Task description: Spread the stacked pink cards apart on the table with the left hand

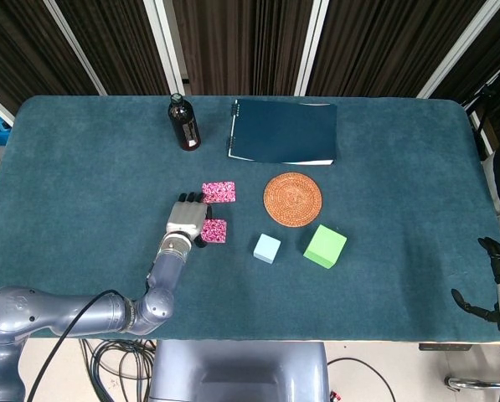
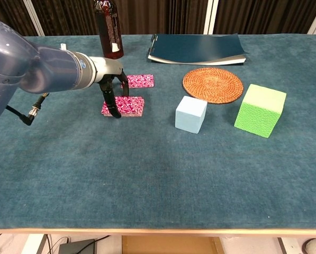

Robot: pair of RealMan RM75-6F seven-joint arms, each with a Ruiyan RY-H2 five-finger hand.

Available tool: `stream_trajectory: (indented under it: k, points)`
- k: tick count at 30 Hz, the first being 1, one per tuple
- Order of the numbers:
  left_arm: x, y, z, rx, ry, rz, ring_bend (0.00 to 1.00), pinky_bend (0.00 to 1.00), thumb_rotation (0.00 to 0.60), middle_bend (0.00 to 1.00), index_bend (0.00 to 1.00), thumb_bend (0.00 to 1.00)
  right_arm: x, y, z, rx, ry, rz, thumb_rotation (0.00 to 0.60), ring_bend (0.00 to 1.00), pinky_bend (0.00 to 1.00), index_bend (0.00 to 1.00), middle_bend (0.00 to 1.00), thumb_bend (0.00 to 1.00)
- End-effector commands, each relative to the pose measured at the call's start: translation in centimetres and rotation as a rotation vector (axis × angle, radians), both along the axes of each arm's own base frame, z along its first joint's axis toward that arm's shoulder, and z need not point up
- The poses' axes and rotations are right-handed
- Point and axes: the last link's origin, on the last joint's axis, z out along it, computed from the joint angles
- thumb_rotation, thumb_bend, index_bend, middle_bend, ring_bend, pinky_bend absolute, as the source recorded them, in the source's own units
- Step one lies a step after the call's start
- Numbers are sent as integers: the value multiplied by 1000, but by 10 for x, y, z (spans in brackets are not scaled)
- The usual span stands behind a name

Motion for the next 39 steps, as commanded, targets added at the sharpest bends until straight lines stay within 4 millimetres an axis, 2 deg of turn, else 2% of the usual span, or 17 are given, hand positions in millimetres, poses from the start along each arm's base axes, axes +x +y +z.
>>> stream_trajectory:
  k: [1,25,34,39]
  points:
    - [1,0,1,4,0,-3,10,0,600,135,466,249,0,0,0,0,0,0,600,129,177,78,51,250]
    - [0,1,5,18,-23,-2,15,0,600,141,474,250,0,0,0,-5,-9,-6,600,129,177,78,51,251]
    - [-4,3,16,22,-37,-4,15,0,600,142,479,250,0,0,0,-2,-8,-9,600,130,177,78,52,253]
    - [-16,10,28,32,-61,16,15,0,600,142,481,249,0,0,0,-3,-11,-12,600,130,177,78,51,253]
